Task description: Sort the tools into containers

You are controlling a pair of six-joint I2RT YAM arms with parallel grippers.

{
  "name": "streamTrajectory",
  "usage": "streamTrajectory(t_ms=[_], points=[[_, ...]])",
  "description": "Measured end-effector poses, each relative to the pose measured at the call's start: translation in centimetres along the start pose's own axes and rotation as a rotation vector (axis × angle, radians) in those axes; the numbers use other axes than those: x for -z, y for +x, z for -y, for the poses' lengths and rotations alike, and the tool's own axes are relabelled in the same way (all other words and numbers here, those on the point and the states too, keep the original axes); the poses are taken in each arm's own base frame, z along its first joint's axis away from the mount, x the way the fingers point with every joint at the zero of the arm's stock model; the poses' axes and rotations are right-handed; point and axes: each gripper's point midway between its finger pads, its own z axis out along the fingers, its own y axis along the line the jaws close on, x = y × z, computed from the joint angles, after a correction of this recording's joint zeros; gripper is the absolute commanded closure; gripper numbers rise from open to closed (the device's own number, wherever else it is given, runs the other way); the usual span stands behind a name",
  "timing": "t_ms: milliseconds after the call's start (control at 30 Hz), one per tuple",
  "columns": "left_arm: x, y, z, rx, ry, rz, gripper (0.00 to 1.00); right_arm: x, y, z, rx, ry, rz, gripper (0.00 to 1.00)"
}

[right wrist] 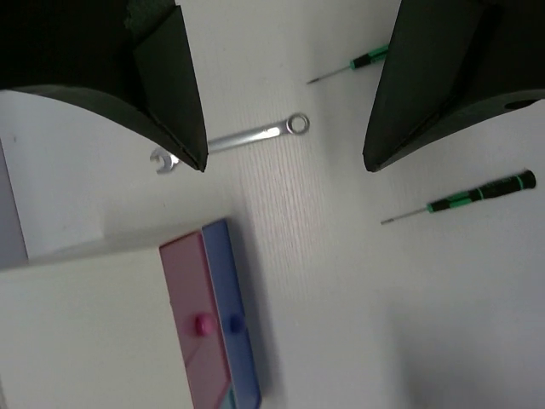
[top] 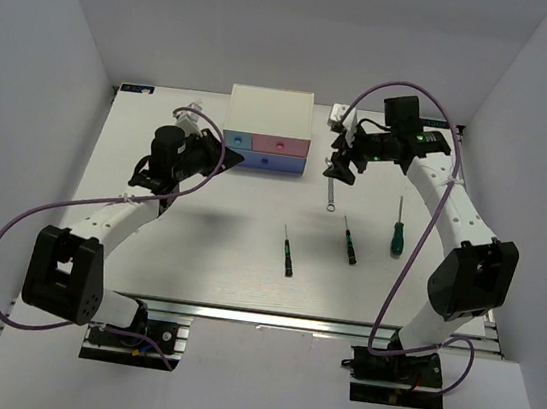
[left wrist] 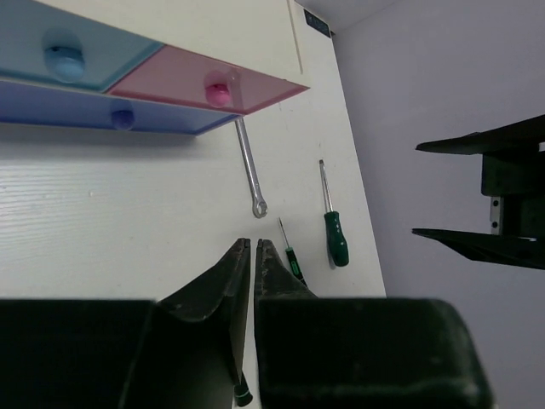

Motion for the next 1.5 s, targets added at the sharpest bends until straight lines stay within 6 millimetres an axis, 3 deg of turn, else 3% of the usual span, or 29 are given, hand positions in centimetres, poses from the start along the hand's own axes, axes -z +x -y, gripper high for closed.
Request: streamTrajectory(t_ms=[67, 167, 200, 233, 367, 567, 833, 933, 1067, 1200, 1333, 1500], points=[[-0.5, 0.4, 0.4, -0.006, 0.005, -0.010, 0.81, 0.0, -1.6, -0.7, 0.026, -0.039, 0.073, 0.44], [-0.9, 1.0, 0.7, -0.022, 0.012, -0.025, 0.74, 0.3, -4.2, -0.7, 0.028, -0.068, 0.176, 0.55], [-1.0, 1.1, 0.7, -0.028, 0.011, -0.027, 0.67, 0.4, -5.0, -0.5, 0.028, -0.069, 0.198, 0.55], [-1.1, 1.1, 0.7, -0.040, 0.009, -0.026, 0.64, 0.4, -6.0, -0.3, 0.032, -0.072, 0.220, 0.54], [-1.6, 0.7, 0.8, -0.093, -0.009, -0.007, 0.49, -1.0, -9.5, -0.4, 0.039, -0.075, 0.270, 0.30], [-2.7, 0.3, 0.2, -0.175, -0.043, 0.005, 0.46, -5.4, -11.4, -0.4, 0.002, -0.080, 0.253, 0.19], [-3.5, 0.6, -0.9, -0.288, -0.080, 0.035, 0.47, -10.3, -8.6, 1.2, -0.079, -0.047, 0.161, 0.19], [-4.2, 0.5, -2.6, -0.316, -0.147, 0.045, 0.48, -11.6, -8.0, 1.8, -0.080, -0.006, 0.130, 0.20], [-4.8, 0.0, -5.1, -0.328, -0.275, 0.047, 0.50, -13.1, -7.8, 2.8, -0.076, 0.046, 0.106, 0.22], [-5.5, -1.5, -6.0, -0.345, -0.363, 0.056, 0.51, -14.3, -7.4, 3.9, -0.081, 0.085, 0.093, 0.25], [-6.5, -2.5, -6.8, -0.358, -0.419, 0.058, 0.54, -15.5, -6.0, 5.0, -0.092, 0.126, 0.062, 0.30], [-7.4, -2.1, -8.5, -0.366, -0.477, 0.026, 0.58, -16.8, -3.7, 5.5, -0.111, 0.149, 0.009, 0.38]])
